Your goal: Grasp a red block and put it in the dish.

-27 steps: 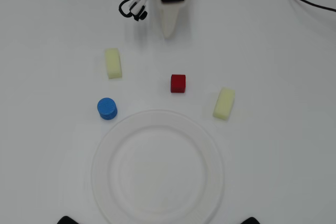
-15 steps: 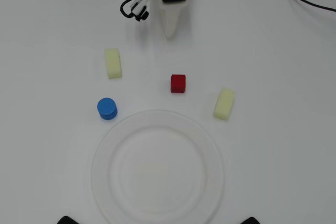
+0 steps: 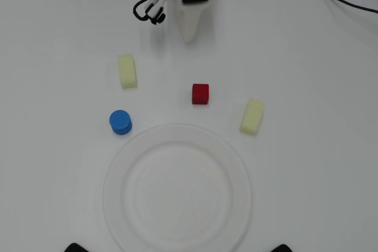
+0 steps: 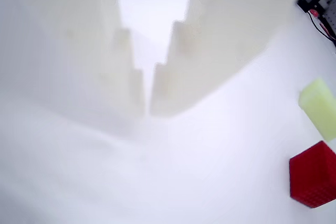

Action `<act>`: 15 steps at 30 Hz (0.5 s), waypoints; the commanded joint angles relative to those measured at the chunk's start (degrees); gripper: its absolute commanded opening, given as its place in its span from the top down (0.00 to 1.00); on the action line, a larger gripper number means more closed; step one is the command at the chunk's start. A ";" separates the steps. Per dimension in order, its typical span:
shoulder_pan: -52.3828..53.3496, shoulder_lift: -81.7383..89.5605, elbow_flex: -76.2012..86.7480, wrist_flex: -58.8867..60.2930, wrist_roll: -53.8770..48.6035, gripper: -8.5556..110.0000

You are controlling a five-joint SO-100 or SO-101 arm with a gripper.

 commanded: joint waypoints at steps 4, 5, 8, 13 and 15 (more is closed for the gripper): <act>-3.69 -25.14 -19.25 0.70 0.79 0.93; -4.57 -28.83 -21.88 0.70 0.79 0.93; -6.42 -40.52 -29.36 -0.35 2.37 0.93; -7.73 -61.70 -43.59 -1.05 7.91 0.93; -7.91 -69.26 -49.31 -1.05 9.84 0.92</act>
